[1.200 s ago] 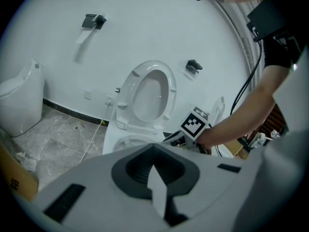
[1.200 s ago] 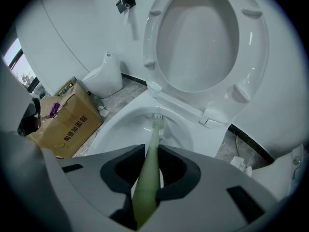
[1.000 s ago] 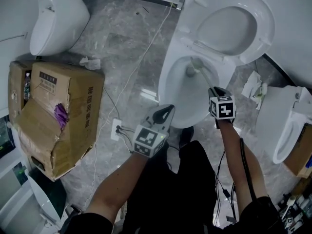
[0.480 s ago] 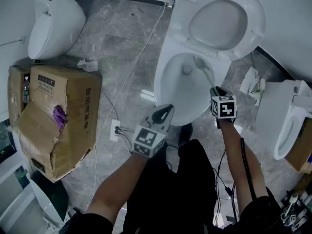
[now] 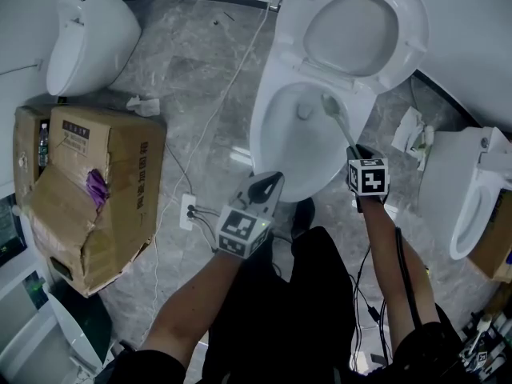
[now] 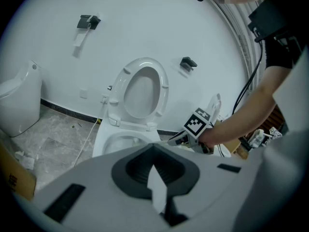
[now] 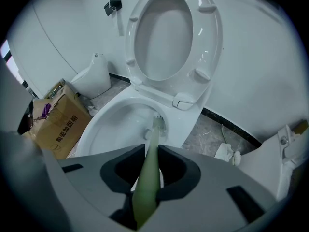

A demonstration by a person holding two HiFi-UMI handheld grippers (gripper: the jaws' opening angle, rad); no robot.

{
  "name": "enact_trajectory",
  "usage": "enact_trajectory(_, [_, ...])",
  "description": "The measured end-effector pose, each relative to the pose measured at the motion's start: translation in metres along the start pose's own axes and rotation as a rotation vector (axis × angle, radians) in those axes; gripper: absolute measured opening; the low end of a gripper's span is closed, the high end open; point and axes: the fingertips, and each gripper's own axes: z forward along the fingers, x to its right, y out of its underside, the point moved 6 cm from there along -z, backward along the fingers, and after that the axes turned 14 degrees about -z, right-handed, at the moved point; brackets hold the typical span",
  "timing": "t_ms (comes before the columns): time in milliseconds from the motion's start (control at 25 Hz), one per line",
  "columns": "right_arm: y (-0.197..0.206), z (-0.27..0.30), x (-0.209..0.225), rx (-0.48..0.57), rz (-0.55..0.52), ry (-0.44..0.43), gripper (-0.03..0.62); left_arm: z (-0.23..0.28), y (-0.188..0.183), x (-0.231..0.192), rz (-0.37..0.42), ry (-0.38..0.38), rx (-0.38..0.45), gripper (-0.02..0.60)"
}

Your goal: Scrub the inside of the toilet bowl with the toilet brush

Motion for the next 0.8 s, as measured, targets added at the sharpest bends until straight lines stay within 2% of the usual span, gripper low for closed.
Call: enact_trajectory(800, [0.045, -0.031, -0.013, -0.025, -0.002, 0.001, 0.092, -0.029, 0.016, 0.026, -0.001, -0.042, 0.034, 0.008])
